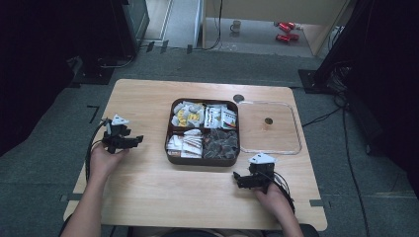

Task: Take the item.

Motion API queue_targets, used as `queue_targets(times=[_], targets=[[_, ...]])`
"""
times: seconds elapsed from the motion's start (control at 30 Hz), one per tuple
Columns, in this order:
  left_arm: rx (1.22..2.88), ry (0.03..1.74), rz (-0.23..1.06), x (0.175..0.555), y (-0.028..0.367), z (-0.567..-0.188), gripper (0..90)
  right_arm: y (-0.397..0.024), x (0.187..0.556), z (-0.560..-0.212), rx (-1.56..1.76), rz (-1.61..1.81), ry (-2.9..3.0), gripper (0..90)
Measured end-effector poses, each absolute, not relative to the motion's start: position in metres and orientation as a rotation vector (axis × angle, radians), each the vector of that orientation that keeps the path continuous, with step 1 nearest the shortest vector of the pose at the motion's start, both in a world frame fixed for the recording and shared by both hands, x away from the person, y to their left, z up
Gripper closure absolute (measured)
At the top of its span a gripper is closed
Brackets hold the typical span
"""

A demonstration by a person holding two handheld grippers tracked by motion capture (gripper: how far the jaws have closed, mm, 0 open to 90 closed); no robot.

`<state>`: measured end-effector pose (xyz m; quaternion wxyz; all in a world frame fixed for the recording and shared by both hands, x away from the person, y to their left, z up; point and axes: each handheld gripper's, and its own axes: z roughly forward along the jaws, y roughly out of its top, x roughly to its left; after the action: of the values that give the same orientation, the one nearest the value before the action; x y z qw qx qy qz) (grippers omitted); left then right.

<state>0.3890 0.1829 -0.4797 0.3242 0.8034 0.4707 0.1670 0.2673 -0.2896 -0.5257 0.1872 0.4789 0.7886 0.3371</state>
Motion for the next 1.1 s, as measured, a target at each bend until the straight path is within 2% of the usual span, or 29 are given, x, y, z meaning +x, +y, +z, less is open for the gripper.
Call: queue_targets(times=[0.13, 0.4, 1.1], targets=[[2.110, 1.196, 0.445, 0.388, 0.179, -0.474, 38.6, -0.290, 0.267, -0.526, 1.348, 0.949, 2.220, 0.0], [2.100, 1.144, 0.356, 0.387, 0.172, -0.459, 44.3, -0.290, 0.267, -0.526, 1.348, 0.949, 2.220, 0.0], [2.110, 1.027, 0.281, 0.395, 0.153, -0.439, 49.2, -0.290, 0.267, -0.526, 1.347, 0.949, 2.221, 0.0]])
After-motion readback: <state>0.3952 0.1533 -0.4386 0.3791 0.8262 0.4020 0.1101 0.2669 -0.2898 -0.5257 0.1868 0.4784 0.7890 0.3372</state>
